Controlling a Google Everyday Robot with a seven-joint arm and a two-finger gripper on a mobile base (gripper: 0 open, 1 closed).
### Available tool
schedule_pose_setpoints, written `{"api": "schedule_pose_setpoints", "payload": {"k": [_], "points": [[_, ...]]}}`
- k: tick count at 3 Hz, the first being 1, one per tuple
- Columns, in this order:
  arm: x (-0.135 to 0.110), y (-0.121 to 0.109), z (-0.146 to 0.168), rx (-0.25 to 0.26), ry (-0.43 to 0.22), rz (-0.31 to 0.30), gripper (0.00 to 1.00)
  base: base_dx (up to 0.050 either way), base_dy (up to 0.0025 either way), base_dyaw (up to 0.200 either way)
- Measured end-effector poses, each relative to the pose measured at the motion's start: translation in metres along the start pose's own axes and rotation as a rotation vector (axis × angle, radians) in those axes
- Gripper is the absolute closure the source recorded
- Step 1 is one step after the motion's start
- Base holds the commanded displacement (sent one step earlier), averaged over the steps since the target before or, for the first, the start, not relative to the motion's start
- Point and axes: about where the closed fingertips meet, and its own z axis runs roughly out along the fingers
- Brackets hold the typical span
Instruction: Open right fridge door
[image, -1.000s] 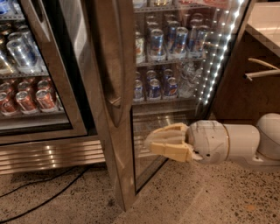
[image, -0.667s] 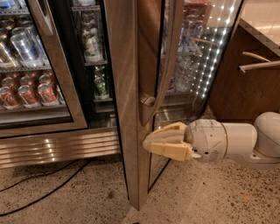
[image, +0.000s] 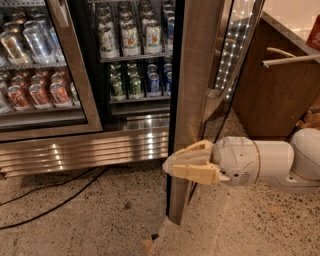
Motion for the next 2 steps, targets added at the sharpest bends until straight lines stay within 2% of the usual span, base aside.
{"api": "schedule_pose_setpoints", "payload": {"k": [2], "points": [[0.0000, 0.0000, 0.0000, 0.000, 0.000, 0.000, 1.00, -0.050, -0.00014, 0.001]]}}
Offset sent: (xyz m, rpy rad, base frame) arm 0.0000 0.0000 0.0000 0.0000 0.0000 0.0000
